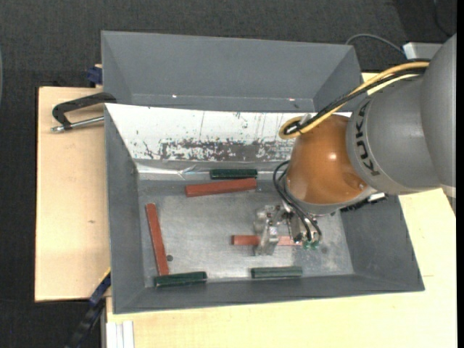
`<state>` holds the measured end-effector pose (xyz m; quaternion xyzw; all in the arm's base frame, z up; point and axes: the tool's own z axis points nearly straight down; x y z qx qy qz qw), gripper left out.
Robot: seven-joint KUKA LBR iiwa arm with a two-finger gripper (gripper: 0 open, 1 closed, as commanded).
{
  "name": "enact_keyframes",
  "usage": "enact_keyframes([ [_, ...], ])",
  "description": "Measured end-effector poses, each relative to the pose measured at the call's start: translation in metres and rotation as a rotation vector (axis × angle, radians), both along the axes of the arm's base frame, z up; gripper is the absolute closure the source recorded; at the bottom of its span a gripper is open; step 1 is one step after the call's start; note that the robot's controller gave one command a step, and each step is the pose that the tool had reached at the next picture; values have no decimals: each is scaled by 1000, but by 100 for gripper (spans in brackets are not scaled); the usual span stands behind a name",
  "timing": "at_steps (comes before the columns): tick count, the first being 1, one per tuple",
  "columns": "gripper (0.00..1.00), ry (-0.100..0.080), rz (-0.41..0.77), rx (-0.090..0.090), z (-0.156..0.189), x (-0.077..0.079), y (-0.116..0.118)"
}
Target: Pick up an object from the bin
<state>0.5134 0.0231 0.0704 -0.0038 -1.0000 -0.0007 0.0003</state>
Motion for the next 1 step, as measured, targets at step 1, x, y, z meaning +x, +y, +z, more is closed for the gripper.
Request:
enact_keyframes([
  [1,100,-8,33,1,204,-13,40],
])
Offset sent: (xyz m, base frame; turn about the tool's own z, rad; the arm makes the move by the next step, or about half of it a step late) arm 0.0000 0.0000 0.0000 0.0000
